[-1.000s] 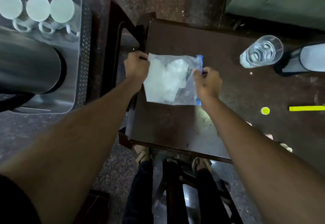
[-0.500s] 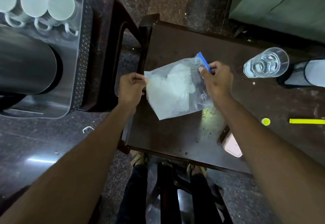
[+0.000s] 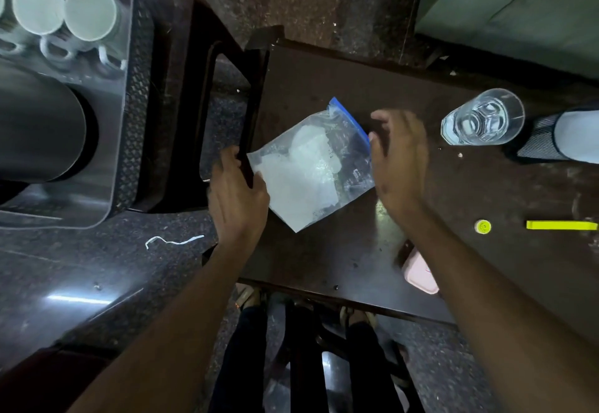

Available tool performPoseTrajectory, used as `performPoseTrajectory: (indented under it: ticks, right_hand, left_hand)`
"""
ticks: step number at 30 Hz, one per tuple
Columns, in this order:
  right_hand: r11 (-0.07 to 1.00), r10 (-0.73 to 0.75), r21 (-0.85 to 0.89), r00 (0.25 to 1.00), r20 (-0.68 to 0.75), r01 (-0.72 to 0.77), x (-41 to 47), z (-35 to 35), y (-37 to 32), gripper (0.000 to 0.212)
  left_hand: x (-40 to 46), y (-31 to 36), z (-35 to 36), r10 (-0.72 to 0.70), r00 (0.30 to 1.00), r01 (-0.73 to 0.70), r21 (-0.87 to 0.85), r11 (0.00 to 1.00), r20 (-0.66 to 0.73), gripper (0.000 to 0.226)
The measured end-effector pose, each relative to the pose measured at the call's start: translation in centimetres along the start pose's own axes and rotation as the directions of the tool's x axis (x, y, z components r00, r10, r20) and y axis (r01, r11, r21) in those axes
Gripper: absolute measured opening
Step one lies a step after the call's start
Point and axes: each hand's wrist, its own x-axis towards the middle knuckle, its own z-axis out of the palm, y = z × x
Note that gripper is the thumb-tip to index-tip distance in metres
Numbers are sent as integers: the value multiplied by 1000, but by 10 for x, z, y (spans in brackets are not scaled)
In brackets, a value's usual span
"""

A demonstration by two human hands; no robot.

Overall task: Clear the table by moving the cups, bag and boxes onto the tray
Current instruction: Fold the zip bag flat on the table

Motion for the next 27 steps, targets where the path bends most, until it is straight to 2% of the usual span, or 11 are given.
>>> performPoseTrajectory:
  ticks: [3, 5, 7, 10, 15, 18, 21, 24, 27]
  right_hand:
    - [973, -188, -124, 980, 70, 196, -14, 15, -6, 42]
    - [922, -301, -202, 940, 159, 329, -17, 30, -10, 51]
    - [857, -364, -269, 886, 288, 440, -17, 44, -11, 59]
    - [837, -310, -319, 865, 394, 445, -12, 57, 2, 63]
    - [793, -356, -352, 846, 397, 498, -7, 68, 28, 63]
    - [767, -388, -362, 833, 395, 529, -5, 70, 38, 64]
    - [799, -397, -295, 828, 395, 524, -2, 66, 32, 64]
    - [888, -358, -201, 895, 265, 414, -3, 51, 26, 60]
    - [967, -186, -173, 982, 38, 189, -15, 29, 32, 49]
  left_hand:
    - [-1, 8, 6, 296, 955, -293, 191, 937, 15, 68]
    - [0, 12, 19, 505, 855, -518, 248, 819, 119, 73]
    - [2, 10, 35, 597, 777, -629, 310, 713, 201, 75]
    - [7, -6, 52, 552, 802, -595, 383, 706, 228, 76]
    - [9, -28, 73, 576, 796, -590, 450, 670, 187, 78]
    - [9, -32, 80, 577, 800, -581, 445, 681, 162, 79]
    - [8, -27, 74, 562, 805, -585, 405, 703, 188, 79]
    - [9, -14, 61, 537, 829, -558, 304, 772, 157, 76]
    - [17, 10, 48, 513, 857, -511, 220, 831, 55, 66]
